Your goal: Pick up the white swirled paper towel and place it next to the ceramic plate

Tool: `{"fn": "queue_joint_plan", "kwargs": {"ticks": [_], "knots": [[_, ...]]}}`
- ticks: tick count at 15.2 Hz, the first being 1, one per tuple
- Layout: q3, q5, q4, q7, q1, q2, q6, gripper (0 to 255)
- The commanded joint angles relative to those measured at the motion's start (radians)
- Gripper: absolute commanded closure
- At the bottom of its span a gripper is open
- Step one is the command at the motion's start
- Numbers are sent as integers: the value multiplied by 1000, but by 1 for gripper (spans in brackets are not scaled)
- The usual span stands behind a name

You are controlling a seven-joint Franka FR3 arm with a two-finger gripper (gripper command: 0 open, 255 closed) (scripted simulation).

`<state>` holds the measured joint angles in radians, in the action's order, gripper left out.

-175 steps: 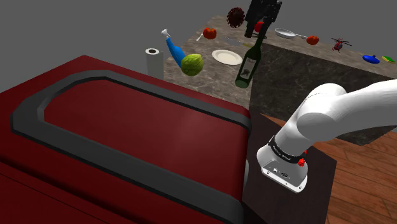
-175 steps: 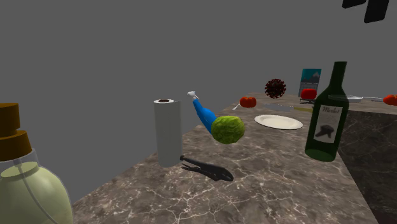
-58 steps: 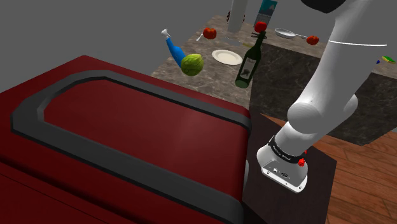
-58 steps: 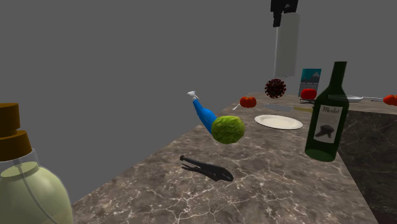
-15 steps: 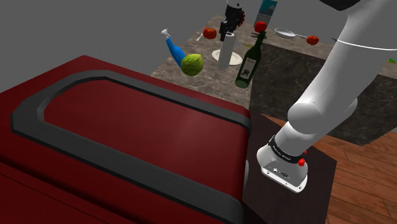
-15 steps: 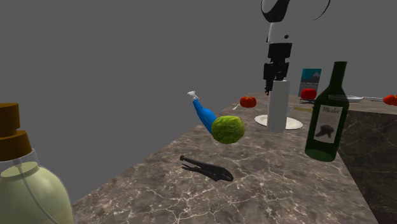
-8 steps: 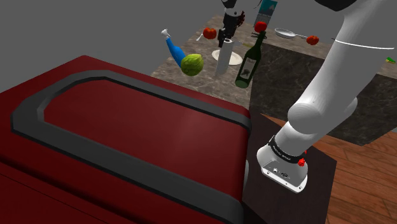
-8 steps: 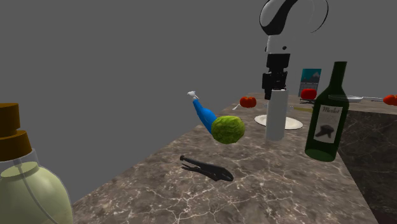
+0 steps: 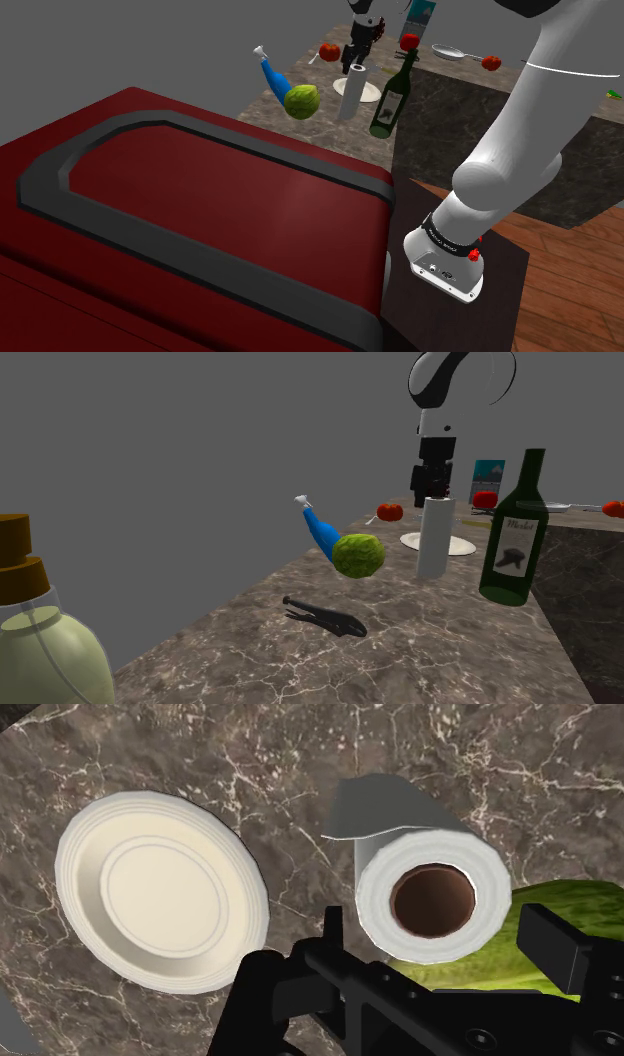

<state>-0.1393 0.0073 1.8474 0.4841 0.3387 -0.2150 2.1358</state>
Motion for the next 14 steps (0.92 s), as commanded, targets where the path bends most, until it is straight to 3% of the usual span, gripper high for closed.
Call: {"fn": "queue_joint_plan", "kwargs": {"ticks": [1,4,8,14], "knots": [[0,0,0,0,0,0,0,0],[0,0,0,0,0,0,0,0],[-1,-7,-67,-5,-3,46,-113,0],[-1,-7,-67,-5,-3,46,-113,0]]}}
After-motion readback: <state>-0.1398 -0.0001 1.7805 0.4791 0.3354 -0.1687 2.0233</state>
